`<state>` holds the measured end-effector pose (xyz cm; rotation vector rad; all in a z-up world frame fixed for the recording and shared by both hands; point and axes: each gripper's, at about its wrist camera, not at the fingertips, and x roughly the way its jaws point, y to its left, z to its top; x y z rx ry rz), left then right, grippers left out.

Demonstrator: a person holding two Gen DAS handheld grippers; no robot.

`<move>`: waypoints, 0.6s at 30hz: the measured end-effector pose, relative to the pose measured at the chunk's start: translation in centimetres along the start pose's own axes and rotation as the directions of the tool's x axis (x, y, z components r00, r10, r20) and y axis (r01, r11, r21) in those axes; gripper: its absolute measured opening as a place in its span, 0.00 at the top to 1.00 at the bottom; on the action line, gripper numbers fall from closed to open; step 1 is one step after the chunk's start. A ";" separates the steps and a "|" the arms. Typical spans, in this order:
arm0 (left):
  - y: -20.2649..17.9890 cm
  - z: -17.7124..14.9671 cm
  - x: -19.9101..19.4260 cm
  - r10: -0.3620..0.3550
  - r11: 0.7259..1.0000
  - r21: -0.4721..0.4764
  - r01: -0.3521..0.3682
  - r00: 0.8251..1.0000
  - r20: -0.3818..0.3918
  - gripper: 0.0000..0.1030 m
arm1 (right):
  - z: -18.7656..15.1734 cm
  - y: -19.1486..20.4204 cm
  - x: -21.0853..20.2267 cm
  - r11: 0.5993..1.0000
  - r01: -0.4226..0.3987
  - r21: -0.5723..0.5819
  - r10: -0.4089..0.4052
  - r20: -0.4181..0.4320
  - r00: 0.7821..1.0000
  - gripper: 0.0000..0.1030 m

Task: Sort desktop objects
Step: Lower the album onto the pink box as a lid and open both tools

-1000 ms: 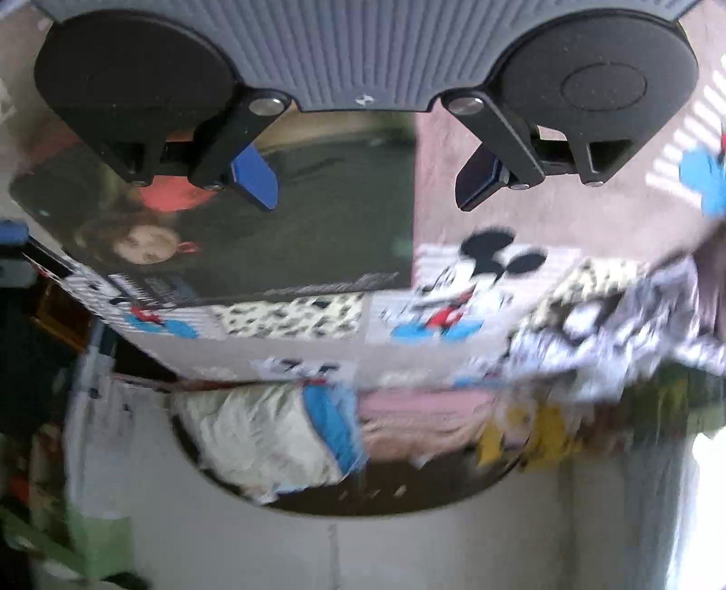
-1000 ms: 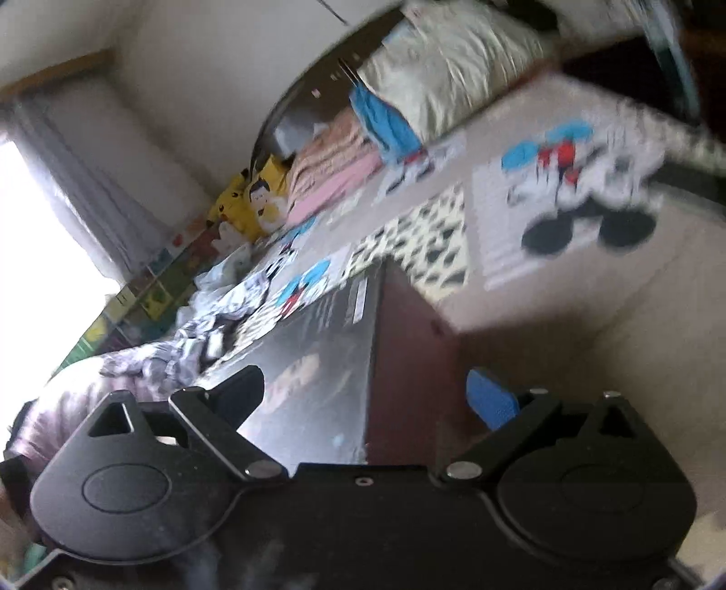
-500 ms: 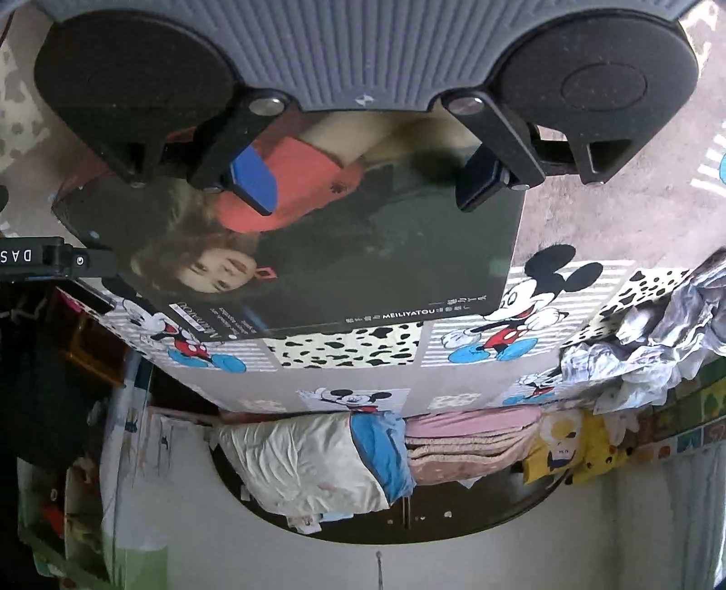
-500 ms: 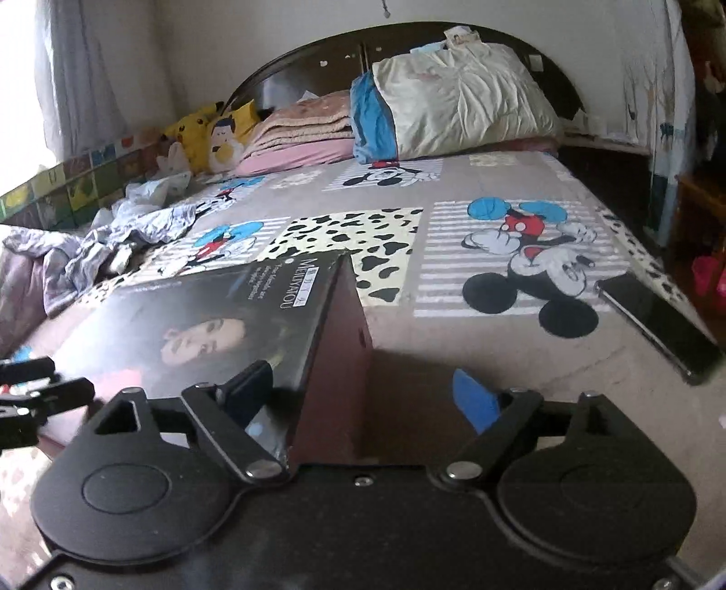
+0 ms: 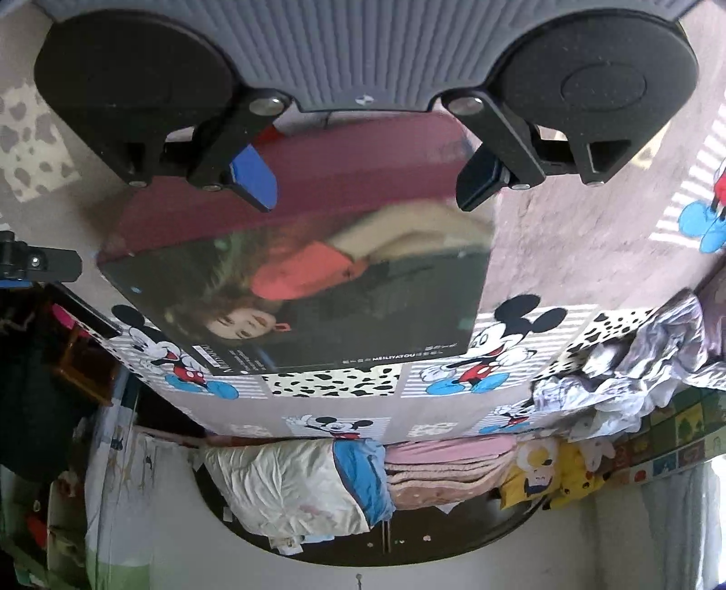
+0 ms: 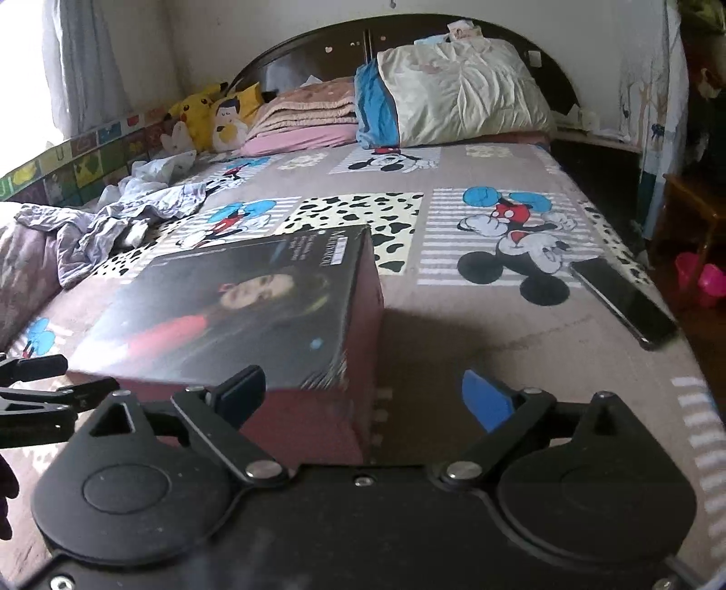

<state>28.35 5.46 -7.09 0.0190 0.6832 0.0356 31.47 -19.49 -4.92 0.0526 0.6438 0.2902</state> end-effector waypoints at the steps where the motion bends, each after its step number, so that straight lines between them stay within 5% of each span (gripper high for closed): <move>1: 0.0 -0.2 -0.7 -0.002 1.000 -0.006 0.002 1.000 0.002 0.17 | -0.2 0.3 -0.9 1.000 -0.009 0.001 0.009 0.001 1.000 0.07; 10: 0.3 -1.9 -8.2 -0.005 0.997 -0.072 0.008 0.999 0.039 0.16 | -1.5 2.0 -7.3 0.999 -0.034 0.037 0.034 -0.007 0.999 0.02; 18: -1.1 -3.4 -14.9 0.036 0.998 -0.057 -0.032 0.997 0.071 0.16 | -3.5 4.0 -12.9 0.999 0.036 0.014 -0.036 -0.005 0.999 0.02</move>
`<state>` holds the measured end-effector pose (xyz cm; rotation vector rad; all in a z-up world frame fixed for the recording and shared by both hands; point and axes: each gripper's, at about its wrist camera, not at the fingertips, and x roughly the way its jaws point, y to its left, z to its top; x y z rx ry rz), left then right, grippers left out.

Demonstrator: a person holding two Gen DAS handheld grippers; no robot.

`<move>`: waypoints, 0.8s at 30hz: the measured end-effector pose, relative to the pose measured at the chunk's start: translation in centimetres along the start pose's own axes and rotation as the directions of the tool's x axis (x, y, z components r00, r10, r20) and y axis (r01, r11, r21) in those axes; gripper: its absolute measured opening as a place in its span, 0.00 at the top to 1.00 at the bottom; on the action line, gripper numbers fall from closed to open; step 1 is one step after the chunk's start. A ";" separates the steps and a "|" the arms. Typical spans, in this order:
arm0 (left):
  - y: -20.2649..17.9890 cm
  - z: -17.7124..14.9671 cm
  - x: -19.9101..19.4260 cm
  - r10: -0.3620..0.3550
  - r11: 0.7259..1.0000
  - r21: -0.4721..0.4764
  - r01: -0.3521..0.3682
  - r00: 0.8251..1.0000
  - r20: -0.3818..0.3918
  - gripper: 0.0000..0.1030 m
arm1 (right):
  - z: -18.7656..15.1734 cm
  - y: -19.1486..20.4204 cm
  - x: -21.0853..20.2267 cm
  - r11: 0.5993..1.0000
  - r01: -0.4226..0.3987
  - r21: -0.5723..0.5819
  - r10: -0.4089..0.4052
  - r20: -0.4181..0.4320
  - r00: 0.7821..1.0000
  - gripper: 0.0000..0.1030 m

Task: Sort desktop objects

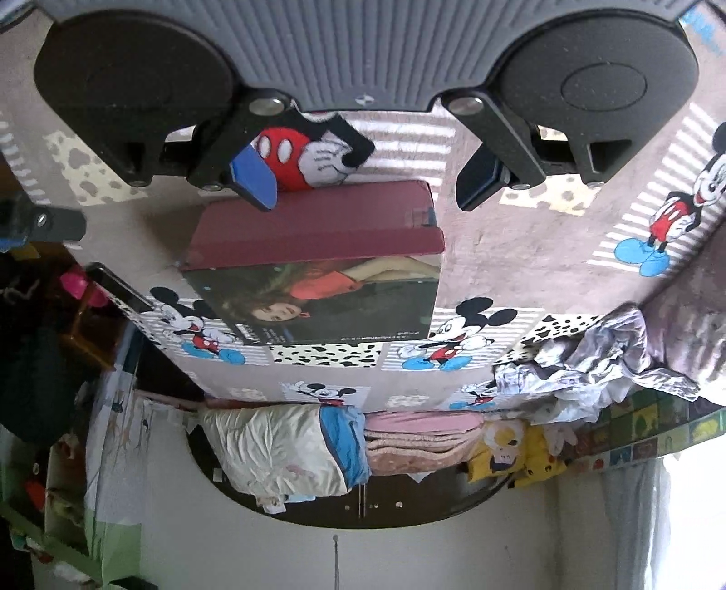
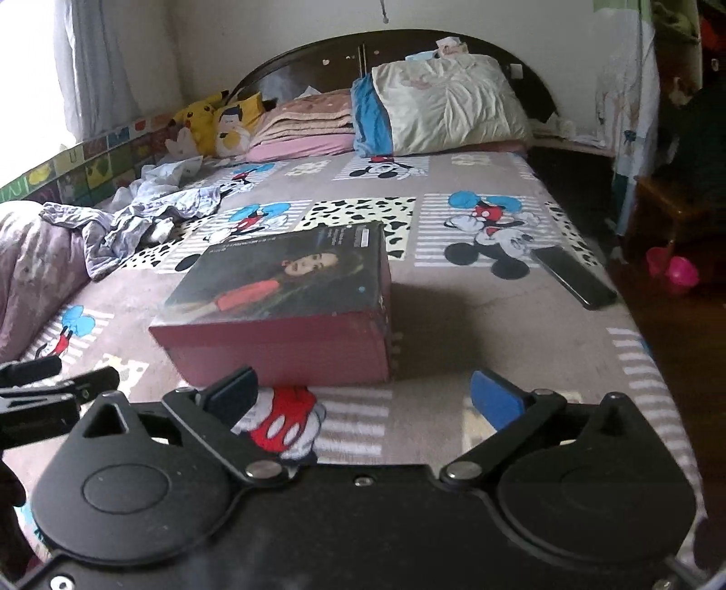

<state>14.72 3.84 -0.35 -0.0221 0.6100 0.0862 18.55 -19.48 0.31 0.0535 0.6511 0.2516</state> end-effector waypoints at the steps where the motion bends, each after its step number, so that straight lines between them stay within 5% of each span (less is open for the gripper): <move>1: -0.1 -0.1 -0.7 0.000 1.000 0.002 0.000 1.000 0.002 0.16 | -0.3 0.2 -0.6 1.000 0.002 -0.002 -0.002 -0.006 1.000 0.02; 9: -1.6 -2.2 -5.3 0.014 0.999 0.052 -0.014 1.000 -0.010 0.16 | -3.3 1.2 -4.2 0.999 0.037 -0.013 -0.038 -0.076 0.996 0.01; 24: -1.4 -5.7 -10.6 0.005 1.000 0.008 -0.005 1.000 -0.017 0.16 | -6.1 3.4 -9.6 0.996 0.061 -0.069 -0.067 -0.083 0.994 0.01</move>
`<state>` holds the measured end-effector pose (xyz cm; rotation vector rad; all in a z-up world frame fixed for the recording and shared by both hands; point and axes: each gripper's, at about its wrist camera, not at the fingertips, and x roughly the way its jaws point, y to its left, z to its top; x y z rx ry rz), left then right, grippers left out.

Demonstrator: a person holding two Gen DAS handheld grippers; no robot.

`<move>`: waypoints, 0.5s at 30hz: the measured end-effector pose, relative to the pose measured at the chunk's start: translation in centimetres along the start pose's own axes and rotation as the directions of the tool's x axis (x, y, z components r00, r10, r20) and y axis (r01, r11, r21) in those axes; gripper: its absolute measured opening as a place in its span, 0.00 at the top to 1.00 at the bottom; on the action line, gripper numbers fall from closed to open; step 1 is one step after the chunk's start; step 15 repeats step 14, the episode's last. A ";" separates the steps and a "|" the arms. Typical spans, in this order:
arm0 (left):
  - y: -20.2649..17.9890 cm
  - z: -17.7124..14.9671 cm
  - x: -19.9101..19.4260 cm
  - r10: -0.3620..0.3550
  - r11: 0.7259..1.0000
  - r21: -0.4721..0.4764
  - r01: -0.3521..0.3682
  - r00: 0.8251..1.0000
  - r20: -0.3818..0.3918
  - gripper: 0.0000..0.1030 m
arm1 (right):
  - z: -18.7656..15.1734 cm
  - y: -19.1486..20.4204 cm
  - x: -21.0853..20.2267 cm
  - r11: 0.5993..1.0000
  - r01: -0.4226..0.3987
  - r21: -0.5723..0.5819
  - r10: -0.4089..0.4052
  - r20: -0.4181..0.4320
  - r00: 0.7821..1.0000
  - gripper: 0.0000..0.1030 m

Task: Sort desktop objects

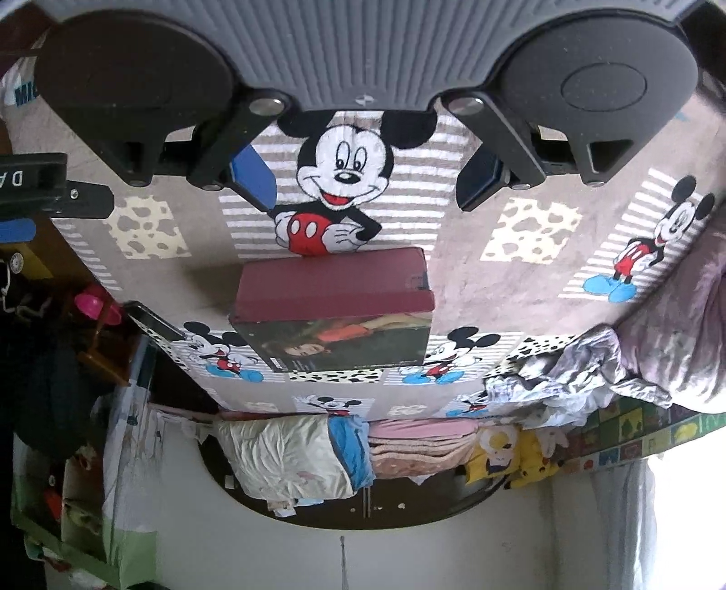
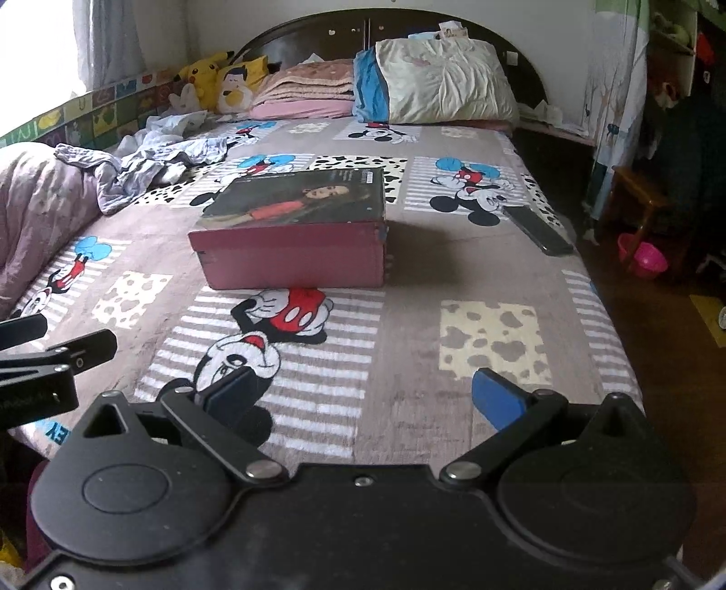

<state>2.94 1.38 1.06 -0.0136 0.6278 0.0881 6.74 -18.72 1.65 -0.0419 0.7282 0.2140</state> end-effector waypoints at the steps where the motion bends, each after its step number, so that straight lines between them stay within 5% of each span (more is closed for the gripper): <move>1: 0.0 -0.1 -0.3 -0.007 1.000 -0.001 0.007 1.000 0.002 0.16 | -0.1 0.1 -0.3 1.000 0.000 -0.003 0.000 0.003 1.000 0.01; 15: -0.6 -0.7 -2.3 -0.060 0.998 0.022 0.059 0.997 0.043 0.16 | -0.7 0.9 -2.4 1.000 0.001 -0.020 -0.001 0.028 1.000 0.01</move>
